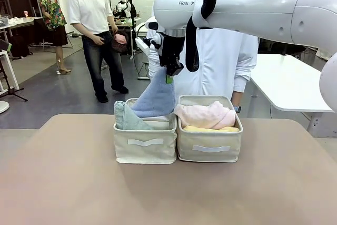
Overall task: Sort the towels based on their folding style.
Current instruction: Pick up another triangle-folded towel from the table and place it in the left Fabric basket.
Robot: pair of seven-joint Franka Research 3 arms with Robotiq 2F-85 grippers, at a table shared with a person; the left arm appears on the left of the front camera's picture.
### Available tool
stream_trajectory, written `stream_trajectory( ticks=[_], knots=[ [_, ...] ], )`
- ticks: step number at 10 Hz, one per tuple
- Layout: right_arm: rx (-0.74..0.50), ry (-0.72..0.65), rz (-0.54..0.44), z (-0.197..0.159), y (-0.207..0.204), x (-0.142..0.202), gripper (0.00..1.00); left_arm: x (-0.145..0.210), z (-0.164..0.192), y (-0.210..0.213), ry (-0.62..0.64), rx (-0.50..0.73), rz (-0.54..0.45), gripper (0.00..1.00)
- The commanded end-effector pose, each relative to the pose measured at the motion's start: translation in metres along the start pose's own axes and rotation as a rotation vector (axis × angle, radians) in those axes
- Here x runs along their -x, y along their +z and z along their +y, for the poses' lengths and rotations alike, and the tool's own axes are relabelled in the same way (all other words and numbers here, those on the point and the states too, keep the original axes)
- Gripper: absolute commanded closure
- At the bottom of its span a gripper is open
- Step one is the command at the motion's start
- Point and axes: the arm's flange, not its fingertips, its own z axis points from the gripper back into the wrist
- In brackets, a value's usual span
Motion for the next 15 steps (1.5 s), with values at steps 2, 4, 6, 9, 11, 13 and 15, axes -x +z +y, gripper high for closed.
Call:
stream_trajectory(
  ticks=[2,4,6,9,11,13,15],
  knots=[
    [0.044,-0.091,-0.012,-0.001,-0.005,0.009,0.85,-0.001,-0.002,0.001,0.002,-0.004,-0.006,0.0],
    [0.046,-0.12,-0.012,-0.007,-0.018,0.007,0.85,-0.001,-0.002,0.001,0.002,-0.004,-0.006,0.0],
    [0.025,-0.133,0.004,-0.012,-0.036,0.004,0.85,-0.001,-0.002,0.001,0.002,-0.004,-0.006,0.0],
    [-0.027,-0.14,0.035,-0.016,-0.06,0.003,0.85,-0.001,-0.002,0.001,0.002,-0.004,-0.006,0.0],
    [-0.051,-0.141,0.039,-0.017,-0.065,-0.001,0.85,-0.001,-0.002,0.001,0.002,-0.004,-0.006,0.0],
    [-0.042,-0.133,0.039,-0.015,-0.059,-0.006,0.65,-0.001,-0.002,0.001,0.002,-0.004,-0.006,0.0],
    [-0.03,-0.133,0.045,-0.015,-0.051,-0.007,0.61,-0.001,-0.002,0.001,0.002,-0.004,-0.006,0.0]
  ],
)
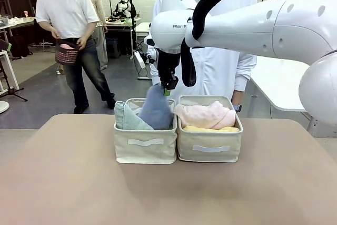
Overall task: Sort the towels based on their folding style.
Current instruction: Pick up another triangle-folded towel from the table and place it in the left Fabric basket.
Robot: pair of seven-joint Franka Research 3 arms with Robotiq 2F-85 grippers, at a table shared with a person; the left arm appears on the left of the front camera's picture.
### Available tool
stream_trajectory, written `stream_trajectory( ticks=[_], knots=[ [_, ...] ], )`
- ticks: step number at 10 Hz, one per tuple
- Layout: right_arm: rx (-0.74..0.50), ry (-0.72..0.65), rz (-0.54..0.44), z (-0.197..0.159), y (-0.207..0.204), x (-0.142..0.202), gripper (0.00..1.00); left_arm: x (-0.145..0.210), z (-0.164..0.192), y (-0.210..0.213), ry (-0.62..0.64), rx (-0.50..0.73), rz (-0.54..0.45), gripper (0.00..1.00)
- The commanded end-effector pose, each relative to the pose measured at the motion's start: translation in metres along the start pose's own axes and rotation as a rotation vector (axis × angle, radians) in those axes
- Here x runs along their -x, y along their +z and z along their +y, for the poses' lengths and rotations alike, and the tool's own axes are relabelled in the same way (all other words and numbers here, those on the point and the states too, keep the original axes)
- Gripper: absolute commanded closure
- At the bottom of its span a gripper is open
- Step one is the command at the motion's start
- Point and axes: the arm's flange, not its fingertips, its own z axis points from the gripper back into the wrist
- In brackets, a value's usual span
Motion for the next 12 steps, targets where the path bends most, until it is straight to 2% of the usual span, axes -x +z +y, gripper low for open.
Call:
stream_trajectory(
  ticks=[1,2,3,4,5,10,12],
  knots=[
    [0.006,-0.019,0.044,-0.004,0.01,-0.003,0.25,-0.001,-0.002,0.001,0.002,-0.004,-0.006,0.0],
    [0.006,-0.018,0.044,-0.004,0.012,-0.002,0.41,-0.001,-0.002,0.001,0.002,-0.004,-0.006,0.0],
    [0.008,-0.016,0.042,-0.003,0.014,-0.002,0.05,-0.001,-0.002,0.001,0.002,-0.004,-0.006,0.0],
    [0.008,-0.017,0.04,-0.002,0.015,-0.001,0.21,-0.001,-0.002,0.001,0.002,-0.004,-0.006,0.0],
    [0.007,-0.019,0.037,-0.002,0.015,0.001,0.0,-0.001,-0.002,0.001,0.002,-0.004,-0.006,0.0],
    [-0.001,-0.023,0.026,-0.001,0.018,0.004,0.0,-0.001,-0.002,0.001,0.002,-0.004,-0.006,0.0],
    [-0.054,-0.037,0.005,0.018,0.039,0.015,0.0,-0.001,-0.002,0.001,0.002,-0.004,-0.006,0.0]
  ],
)
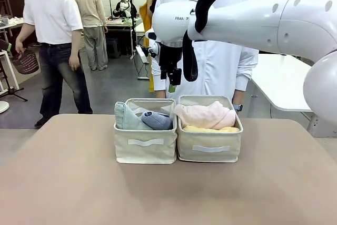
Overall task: Sort the towels based on their folding style.
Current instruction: Pick up another triangle-folded towel from the table and place it in the left Fabric basket.
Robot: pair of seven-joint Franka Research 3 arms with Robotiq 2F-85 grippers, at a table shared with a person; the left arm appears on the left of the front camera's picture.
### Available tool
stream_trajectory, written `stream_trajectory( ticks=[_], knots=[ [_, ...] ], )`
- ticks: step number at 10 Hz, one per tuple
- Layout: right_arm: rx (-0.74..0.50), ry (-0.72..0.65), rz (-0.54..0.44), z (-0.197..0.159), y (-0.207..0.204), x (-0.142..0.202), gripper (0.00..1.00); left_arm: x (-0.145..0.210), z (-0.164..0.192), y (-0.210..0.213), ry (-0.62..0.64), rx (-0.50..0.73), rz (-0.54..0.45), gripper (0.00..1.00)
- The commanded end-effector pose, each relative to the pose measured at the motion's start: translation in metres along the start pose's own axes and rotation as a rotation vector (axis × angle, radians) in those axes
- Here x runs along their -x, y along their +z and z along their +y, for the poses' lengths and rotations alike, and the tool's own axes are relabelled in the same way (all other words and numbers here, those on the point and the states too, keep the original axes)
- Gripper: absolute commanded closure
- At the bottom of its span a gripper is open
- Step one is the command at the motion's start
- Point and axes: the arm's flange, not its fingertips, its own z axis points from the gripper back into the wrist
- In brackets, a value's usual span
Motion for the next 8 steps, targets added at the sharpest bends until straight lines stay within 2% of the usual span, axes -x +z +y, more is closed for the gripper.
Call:
stream_trajectory(
  ticks=[1,3,6,8],
  knots=[
    [-0.09,-0.039,-0.055,0.038,0.04,0.032,0.0,-0.001,-0.002,0.001,0.002,-0.004,-0.006,0.0],
    [-0.091,-0.109,-0.074,0.094,0.08,0.085,0.0,-0.001,-0.002,0.001,0.002,-0.004,-0.006,0.0],
    [0.006,-0.263,-0.08,0.174,0.115,0.148,0.0,-0.001,-0.002,0.001,0.002,-0.004,-0.006,0.0],
    [-0.013,-0.344,-0.115,0.196,0.116,0.183,0.0,-0.001,-0.002,0.001,0.002,-0.004,-0.006,0.0]
  ],
)
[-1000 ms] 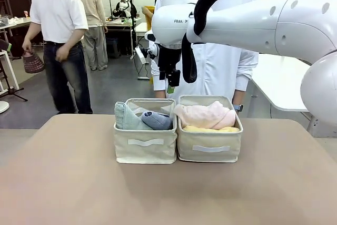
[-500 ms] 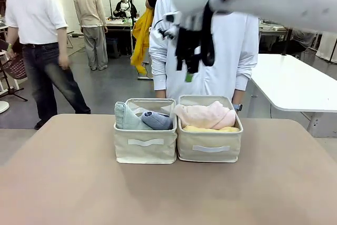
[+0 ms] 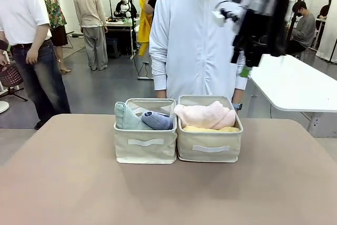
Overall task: Sort the towels based on their folding style.
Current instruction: Pick up another triangle-folded towel from the table and place it in the left Fabric basket.
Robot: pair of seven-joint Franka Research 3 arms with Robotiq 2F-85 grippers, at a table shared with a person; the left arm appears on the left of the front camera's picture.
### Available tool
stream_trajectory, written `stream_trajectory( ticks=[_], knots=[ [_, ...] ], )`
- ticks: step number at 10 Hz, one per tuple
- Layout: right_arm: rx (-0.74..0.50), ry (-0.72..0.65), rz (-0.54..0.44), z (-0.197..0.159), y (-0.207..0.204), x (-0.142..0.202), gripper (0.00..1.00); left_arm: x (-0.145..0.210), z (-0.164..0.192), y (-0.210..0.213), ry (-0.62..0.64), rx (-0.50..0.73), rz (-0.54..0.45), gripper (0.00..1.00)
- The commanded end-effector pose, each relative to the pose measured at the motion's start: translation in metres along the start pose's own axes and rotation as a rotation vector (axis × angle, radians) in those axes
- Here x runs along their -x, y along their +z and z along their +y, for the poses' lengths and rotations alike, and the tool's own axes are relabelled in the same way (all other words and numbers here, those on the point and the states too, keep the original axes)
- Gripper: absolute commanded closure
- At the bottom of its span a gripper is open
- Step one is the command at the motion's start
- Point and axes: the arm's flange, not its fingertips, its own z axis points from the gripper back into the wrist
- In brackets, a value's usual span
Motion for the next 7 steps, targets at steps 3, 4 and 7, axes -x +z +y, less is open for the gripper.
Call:
stream_trajectory(
  ticks=[3,4,7],
  knots=[
    [-0.01,-0.031,-0.011,0.009,-0.006,0.021,0.0,-0.001,-0.002,0.0,0.001,-0.003,-0.005,0.0],
    [-0.01,-0.031,-0.011,0.009,-0.006,0.021,0.0,-0.001,-0.002,0.0,0.001,-0.003,-0.005,0.0],
    [-0.01,-0.031,-0.011,0.009,-0.006,0.021,0.0,-0.001,-0.002,0.0,0.001,-0.003,-0.005,0.0]
  ],
)
